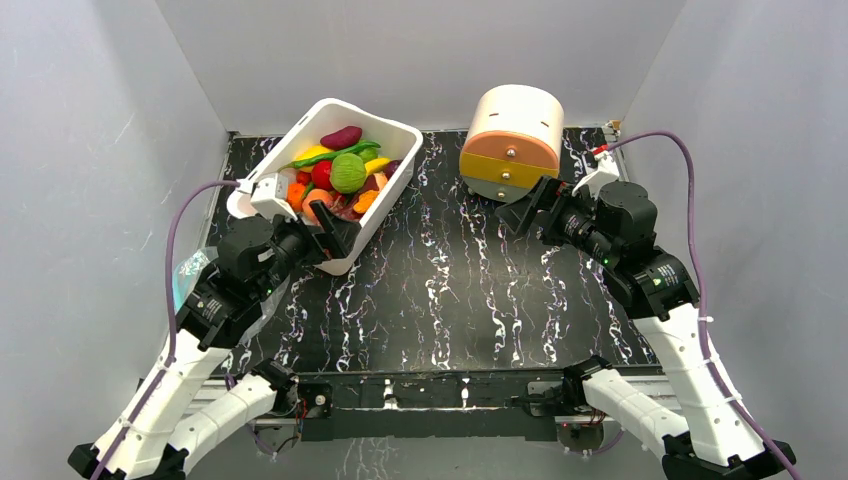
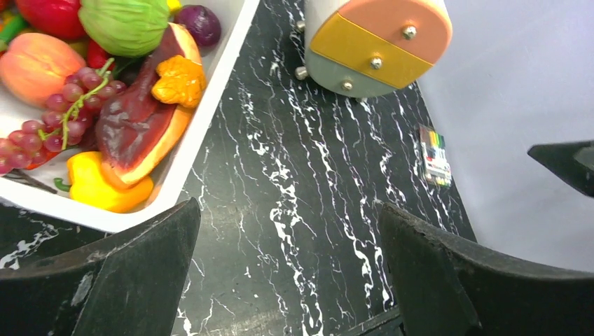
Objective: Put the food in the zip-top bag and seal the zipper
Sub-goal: Pick up the zipper food storage bag at the corner of the board.
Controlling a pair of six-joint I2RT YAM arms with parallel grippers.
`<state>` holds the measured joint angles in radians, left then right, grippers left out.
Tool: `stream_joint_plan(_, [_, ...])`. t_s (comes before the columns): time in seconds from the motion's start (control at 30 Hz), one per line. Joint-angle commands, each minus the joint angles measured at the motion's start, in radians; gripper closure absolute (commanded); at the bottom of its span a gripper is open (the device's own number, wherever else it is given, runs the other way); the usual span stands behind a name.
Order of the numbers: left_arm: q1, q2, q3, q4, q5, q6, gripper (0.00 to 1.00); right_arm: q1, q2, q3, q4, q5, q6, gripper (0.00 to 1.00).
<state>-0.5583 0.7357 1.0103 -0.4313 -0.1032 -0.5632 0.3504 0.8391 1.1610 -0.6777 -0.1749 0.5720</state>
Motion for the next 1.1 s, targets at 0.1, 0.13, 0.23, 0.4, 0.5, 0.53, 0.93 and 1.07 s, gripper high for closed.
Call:
stream_joint_plan(0.1, [0.005, -0.076, -0.037, -0.024, -0.243, -0.064, 0.01, -0.005, -0.003, 0.017, 0.064, 0.01, -0.001, 0.02])
stream_joint_plan(0.13, [0.006, -0.081, -0.039, -0.032, -0.27, -0.064, 0.02, -0.005, -0.002, 0.017, 0.064, 0.013, -0.002, 0.02])
stream_joint_plan(0.23, [0.005, -0.085, -0.041, -0.054, -0.339, -0.064, 0.02, -0.005, 0.001, 0.016, 0.064, 0.018, -0.004, 0.02])
stream_joint_plan(0.4, [0.005, -0.068, -0.04, -0.1, -0.446, -0.102, 0.02, -0.006, 0.008, 0.013, 0.069, 0.01, 0.0, 0.02])
stream_joint_plan(0.5, [0.005, -0.051, -0.036, -0.129, -0.512, -0.148, 0.02, -0.006, 0.011, 0.015, 0.069, 0.002, 0.002, 0.02])
stream_joint_plan(0.53, [0.005, -0.042, -0.03, -0.151, -0.561, -0.183, 0.02, -0.005, 0.01, 0.017, 0.067, 0.003, 0.002, 0.02])
stream_joint_plan(0.93, [0.006, 0.097, -0.019, -0.554, -0.913, -0.684, 0.4, -0.006, 0.009, 0.004, 0.066, 0.002, 0.0, 0.02])
stream_joint_plan(1.07, [0.006, 0.17, -0.015, -0.65, -0.892, -0.813, 0.52, -0.005, 0.009, 0.002, 0.056, 0.012, -0.002, 0.02])
